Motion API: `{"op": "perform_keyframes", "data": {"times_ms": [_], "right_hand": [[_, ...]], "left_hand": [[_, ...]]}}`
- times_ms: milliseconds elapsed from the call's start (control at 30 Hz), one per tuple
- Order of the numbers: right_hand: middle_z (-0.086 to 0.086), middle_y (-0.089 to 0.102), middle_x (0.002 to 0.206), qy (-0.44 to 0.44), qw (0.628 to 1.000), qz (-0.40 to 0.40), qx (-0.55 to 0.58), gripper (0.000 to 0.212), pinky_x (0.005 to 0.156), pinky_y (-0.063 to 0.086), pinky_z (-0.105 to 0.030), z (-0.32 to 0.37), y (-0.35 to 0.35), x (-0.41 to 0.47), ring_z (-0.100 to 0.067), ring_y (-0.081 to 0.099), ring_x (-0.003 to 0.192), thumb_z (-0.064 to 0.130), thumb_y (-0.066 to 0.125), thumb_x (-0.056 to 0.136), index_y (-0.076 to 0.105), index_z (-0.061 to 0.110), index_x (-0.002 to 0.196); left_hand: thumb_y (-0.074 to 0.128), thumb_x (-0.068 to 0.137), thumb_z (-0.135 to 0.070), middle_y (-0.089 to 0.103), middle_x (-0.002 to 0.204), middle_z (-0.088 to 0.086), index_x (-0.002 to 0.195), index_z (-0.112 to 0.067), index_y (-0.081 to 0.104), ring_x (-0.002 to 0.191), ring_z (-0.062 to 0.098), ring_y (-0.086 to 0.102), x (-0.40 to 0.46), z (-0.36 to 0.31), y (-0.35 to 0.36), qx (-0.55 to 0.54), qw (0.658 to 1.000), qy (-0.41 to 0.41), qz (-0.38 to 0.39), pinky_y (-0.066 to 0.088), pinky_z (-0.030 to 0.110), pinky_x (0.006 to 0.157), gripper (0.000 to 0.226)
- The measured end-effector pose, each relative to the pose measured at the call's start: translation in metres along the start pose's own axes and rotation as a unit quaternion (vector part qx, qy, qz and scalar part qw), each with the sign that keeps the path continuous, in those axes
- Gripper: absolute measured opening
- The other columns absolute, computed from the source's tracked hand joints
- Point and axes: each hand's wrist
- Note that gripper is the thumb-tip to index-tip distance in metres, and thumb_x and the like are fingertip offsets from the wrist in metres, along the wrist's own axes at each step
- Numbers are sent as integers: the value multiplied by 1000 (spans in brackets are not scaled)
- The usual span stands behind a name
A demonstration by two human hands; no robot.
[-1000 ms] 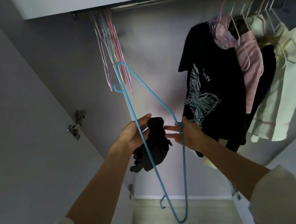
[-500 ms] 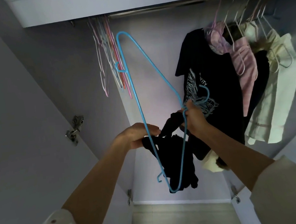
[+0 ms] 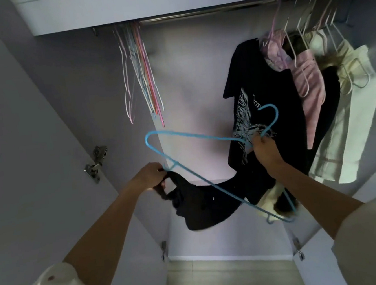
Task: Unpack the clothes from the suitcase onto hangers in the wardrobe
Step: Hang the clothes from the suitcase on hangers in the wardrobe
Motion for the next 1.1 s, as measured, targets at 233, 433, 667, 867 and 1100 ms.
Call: {"op": "perform_keyframes", "data": {"times_ms": [233,433,667,867,1100], "right_hand": [[-29,55,108,-12,997,-55,-54,43,88,46,-48,-6,3,-1,-41,56,100,29,28,101,49,-7,112],[-20,48,81,-51,997,-28,-43,29,68,38,-35,-5,11,-12,-30,48,80,24,30,101,41,0,90],[-4,37,62,-48,998,16,39,37,48,33,-11,1,28,-21,-16,36,58,23,26,102,37,9,69],[-5,45,69,-25,997,25,71,34,43,32,1,5,33,-23,-9,40,60,26,25,102,44,4,84],[-6,44,69,31,994,3,100,41,54,33,-22,0,23,-19,-13,40,58,29,24,102,38,14,66]], "left_hand": [[49,77,14,51,84,7,74,-15,65,88,27,52,-5,21,-13,80,970,164,-159,37,28,76,33],[57,81,8,48,99,14,102,-12,73,97,30,47,-19,19,-16,27,906,218,-361,46,36,77,33],[64,80,-1,45,90,7,113,-9,53,74,19,48,-37,-3,-2,-165,899,150,-378,39,23,70,36],[59,78,10,52,78,8,109,-33,32,78,25,55,-37,-13,-1,-370,884,124,-258,50,39,81,60],[42,83,21,58,92,17,86,-21,36,70,27,69,-38,-26,-5,-543,817,133,-143,59,34,72,43]]}}
Point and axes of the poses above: each hand's wrist, its own x-axis towards the middle knuckle, its own y-axis out of the palm, z = x × y
